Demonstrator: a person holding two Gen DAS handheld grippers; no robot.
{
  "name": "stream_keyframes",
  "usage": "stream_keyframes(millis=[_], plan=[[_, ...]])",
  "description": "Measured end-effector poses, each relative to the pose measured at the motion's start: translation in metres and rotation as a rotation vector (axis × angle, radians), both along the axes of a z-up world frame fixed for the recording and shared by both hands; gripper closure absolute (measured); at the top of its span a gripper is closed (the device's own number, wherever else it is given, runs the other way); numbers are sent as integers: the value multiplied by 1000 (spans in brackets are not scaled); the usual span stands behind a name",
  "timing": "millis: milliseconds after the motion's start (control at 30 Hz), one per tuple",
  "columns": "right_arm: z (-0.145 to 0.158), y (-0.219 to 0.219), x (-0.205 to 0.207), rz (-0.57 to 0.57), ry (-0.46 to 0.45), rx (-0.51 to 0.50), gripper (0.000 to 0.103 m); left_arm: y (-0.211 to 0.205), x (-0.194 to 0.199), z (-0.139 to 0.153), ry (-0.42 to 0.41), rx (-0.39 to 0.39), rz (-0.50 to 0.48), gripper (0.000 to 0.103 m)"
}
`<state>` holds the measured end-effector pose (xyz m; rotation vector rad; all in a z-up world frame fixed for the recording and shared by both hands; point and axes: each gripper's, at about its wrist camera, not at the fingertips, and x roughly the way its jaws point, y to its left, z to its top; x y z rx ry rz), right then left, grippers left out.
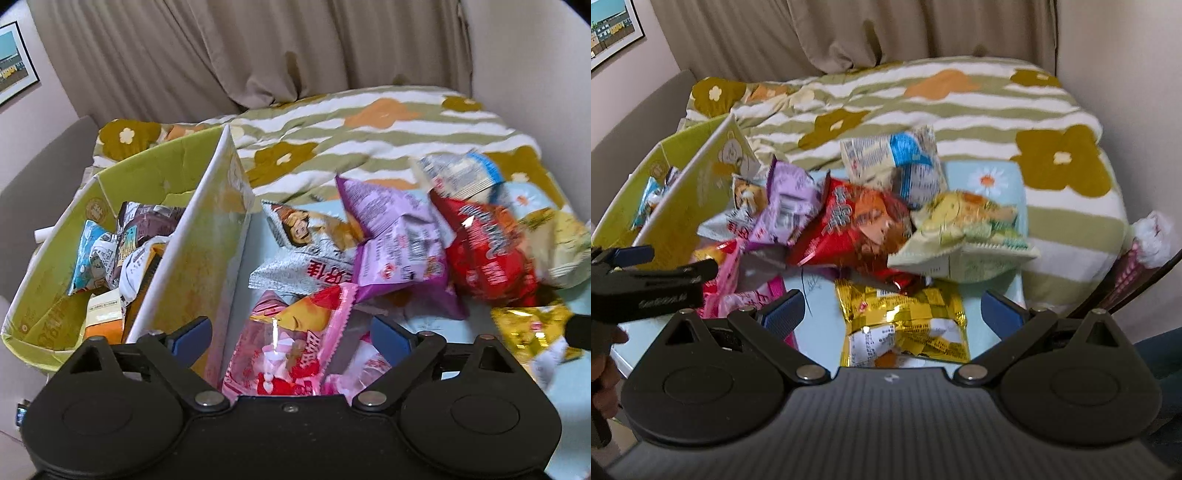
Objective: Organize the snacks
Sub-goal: 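Grasp the pink strawberry bag with the left tool while the right tool grasps the gold bag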
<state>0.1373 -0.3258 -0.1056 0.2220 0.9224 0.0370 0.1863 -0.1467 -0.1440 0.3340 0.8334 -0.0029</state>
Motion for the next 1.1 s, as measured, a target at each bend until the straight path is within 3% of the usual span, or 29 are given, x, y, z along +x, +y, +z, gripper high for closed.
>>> stream_keyframes(millis=[300,533,1100], plan=[[-35,-1,21,27,27,3,0,-2,28,-37,65,69,20,11],[-50,3,29,34,47,22,0,9,36,-54,138,89,36,29],[-65,11,34,4,70,-19,0,14,24,-38,129,42,6,34]])
